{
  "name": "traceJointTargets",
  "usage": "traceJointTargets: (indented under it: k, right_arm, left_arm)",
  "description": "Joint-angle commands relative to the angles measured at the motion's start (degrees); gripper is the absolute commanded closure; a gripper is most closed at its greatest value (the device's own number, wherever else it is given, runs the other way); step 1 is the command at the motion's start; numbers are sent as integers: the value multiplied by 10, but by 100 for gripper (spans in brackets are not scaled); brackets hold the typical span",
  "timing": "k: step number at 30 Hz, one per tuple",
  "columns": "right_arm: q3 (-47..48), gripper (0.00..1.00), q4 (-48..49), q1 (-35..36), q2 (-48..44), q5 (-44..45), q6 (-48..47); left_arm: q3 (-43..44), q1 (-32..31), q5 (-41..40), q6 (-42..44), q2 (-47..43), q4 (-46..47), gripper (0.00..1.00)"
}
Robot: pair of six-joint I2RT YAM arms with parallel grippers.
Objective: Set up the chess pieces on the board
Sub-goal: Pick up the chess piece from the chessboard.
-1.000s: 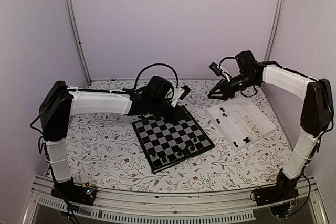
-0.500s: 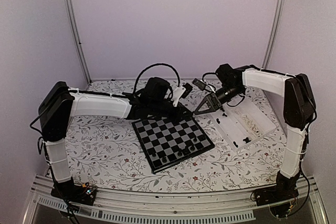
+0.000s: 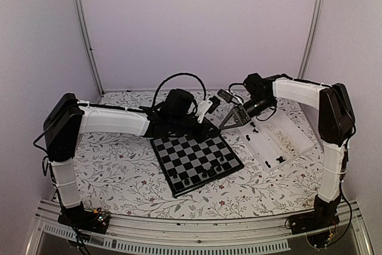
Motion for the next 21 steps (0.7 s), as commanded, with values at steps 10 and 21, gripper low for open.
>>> traceJointTargets:
  k: [10,21]
  right_arm:
    - [6,72,-11,0,22,-25,3]
    - [-4,69,0,-1,21,-12,16]
  left_arm:
    - [-2,-15,-21,11,-20,18,91]
    - [-11,-17,-52,10,-27,30,91]
